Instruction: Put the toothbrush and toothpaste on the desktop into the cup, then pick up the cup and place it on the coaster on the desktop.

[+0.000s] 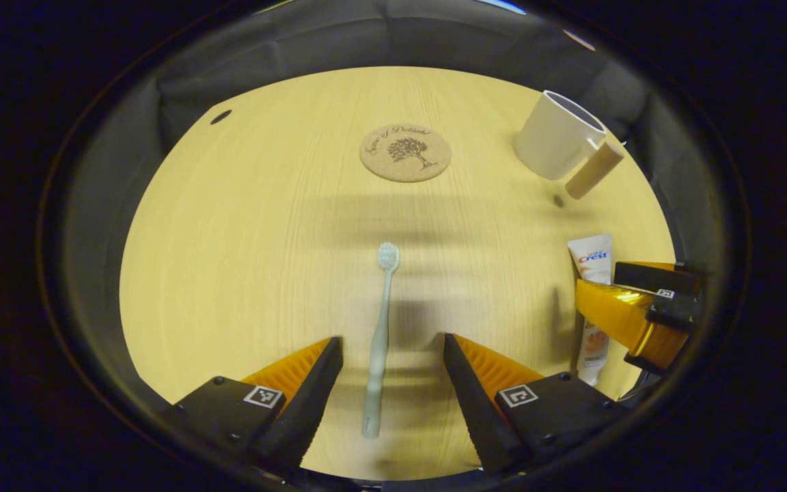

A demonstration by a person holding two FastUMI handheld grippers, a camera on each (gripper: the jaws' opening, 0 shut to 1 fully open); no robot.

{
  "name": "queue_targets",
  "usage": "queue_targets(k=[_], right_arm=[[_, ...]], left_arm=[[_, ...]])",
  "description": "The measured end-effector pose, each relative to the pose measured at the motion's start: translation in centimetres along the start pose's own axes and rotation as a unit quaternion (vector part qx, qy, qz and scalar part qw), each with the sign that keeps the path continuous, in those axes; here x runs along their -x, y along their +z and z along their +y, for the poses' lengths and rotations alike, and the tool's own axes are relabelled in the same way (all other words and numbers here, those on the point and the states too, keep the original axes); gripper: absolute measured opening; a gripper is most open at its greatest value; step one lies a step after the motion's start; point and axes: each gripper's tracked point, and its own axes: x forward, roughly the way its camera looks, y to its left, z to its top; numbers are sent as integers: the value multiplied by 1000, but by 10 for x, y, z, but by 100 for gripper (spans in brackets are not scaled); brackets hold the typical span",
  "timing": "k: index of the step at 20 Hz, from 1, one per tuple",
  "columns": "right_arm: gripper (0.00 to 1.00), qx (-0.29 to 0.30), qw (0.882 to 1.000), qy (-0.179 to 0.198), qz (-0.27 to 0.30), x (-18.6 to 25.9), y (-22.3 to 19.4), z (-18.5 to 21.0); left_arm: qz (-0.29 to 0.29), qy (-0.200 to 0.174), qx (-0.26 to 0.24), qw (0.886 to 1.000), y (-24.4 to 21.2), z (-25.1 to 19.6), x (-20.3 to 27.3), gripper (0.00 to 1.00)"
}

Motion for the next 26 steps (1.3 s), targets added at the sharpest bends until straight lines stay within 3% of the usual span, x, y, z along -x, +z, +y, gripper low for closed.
queue_targets(k=[4,7,8,10,11,12,14,15,16,18,20,21,22,24,25,26], right_arm=[[92,2,1000,-2,12,-6,-4,-1],[82,-2,1000,4,23,-10,-5,1],[73,-2,1000,7,27,-10,-6,2],[74,0,1000,2,31,-12,-9,0],[63,-4,1000,2,31,-12,-8,-1],[55,-5,1000,3,31,-12,-9,0],[55,-4,999,6,33,-12,-10,-1],[54,-16,999,8,34,-7,-10,0],[47,-16,999,10,33,-12,-11,-1],[39,-26,999,12,32,-14,-12,0],[39,-26,999,14,32,-13,-14,-1],[38,-27,999,18,31,-16,-11,1],[34,-24,999,19,30,-13,-13,0],[38,-26,999,19,24,-12,-13,1],[28,-28,999,25,27,-11,-15,3],[31,-35,999,30,24,-11,-16,4]], left_arm=[[8,-3,-17,1000,1,-4,1,94],[13,-6,-22,1000,1,-9,0,78],[13,-8,-24,1000,1,-11,2,73],[15,-9,-28,999,2,-12,0,63],[16,-10,-29,999,2,-11,0,58],[17,-11,-31,999,1,-10,0,56],[17,-10,-29,999,3,-6,0,58],[15,-10,-24,1000,3,-7,0,29],[16,-14,-23,1000,3,-6,0,25],[17,-15,-22,999,1,-5,4,24],[17,-8,-19,1000,1,-1,1,23],[9,-12,-19,1000,2,-3,1,16],[13,-10,-20,1000,1,-2,1,15],[9,-15,-22,1000,1,-1,3,14],[4,-16,-24,1000,2,0,4,12],[1,-22,-24,999,1,1,4,12]])
